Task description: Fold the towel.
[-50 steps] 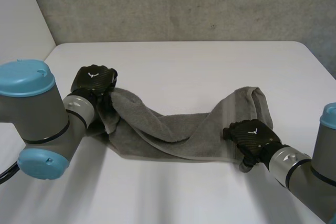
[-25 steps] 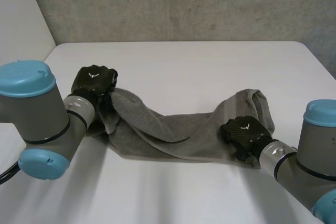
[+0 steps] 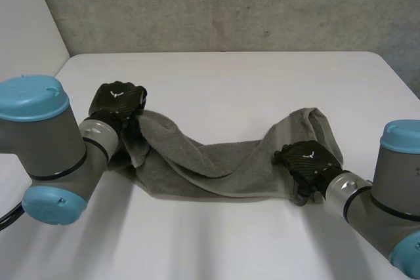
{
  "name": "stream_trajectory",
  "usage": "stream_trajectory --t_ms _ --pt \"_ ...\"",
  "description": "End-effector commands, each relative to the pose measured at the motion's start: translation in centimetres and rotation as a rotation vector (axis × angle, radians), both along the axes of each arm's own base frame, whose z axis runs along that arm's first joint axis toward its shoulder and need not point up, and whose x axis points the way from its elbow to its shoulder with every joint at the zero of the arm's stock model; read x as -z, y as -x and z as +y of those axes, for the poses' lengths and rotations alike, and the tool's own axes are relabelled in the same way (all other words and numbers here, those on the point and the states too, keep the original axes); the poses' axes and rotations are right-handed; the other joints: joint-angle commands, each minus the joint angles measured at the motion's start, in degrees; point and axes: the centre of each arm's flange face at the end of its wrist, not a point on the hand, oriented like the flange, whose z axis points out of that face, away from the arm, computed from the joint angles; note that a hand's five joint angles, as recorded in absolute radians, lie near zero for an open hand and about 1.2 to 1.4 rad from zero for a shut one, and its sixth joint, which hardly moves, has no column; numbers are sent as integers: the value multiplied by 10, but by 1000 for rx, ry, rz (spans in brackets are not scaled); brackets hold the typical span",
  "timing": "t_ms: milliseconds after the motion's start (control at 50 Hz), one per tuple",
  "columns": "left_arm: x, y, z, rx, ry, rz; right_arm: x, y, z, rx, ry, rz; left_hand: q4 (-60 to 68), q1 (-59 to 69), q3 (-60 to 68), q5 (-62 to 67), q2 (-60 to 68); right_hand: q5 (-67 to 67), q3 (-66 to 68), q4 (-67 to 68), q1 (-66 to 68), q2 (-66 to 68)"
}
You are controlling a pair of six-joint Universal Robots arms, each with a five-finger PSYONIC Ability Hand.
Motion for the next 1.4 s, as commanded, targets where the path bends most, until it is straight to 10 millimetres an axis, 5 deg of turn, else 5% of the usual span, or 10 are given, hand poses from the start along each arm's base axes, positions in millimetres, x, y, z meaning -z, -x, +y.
stream_trajectory --t_ms 20,540,820,960,1100,1400 --pt "0 0 0 -1 -1 0 -11 4 13 0 14 -18 -109 -61 -117 -211 -119 -20 -40 -38 -44 -43" --pt "1 1 1 5 -2 0 7 1 3 9 0 -27 -109 -61 -117 -211 -119 69 49 51 45 46" --pt "1 1 1 4 -2 -1 7 -4 -10 6 22 -29 -109 -61 -117 -211 -119 316 296 299 292 293" --pt "1 1 1 4 -2 -1 11 -3 -10 13 11 -21 -109 -61 -117 -211 -119 296 276 278 272 273" --pt "1 1 1 4 -2 -1 8 0 -5 20 2 -16 -109 -61 -117 -211 -119 120 100 102 95 97" --pt "1 1 1 2 -2 -1 -9 8 7 28 35 -30 -109 -61 -117 -211 -119 101 81 83 77 78"
